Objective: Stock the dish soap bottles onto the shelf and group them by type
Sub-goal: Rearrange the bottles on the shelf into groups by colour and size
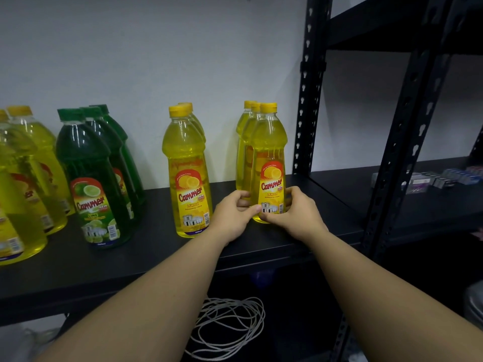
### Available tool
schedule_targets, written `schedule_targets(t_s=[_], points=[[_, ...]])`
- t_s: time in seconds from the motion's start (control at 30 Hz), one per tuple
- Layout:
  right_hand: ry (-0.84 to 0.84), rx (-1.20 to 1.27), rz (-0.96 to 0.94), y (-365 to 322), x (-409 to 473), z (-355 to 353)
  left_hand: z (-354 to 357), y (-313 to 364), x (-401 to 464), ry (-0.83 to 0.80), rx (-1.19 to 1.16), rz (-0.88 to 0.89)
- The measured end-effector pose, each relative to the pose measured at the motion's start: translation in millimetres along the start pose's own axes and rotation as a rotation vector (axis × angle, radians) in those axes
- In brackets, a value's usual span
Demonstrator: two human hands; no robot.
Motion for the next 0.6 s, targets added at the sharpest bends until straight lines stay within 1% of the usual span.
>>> schedule_targets(t_s=[0.6], points=[[0.012,0.02,-0.014,7.0,3.1,-0.8,0.0,0.1,-2.4,-0.021,-0.025,0.01]])
Point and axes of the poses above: each hand's wrist, its own x-axis towards the middle knuckle, its own z-axis out of the palm, y = z × x, the point moved 5 cm from there along x, towards the middle knuckle, and after that the axes turned 12 degrees about -z, right-handed, at the moved point
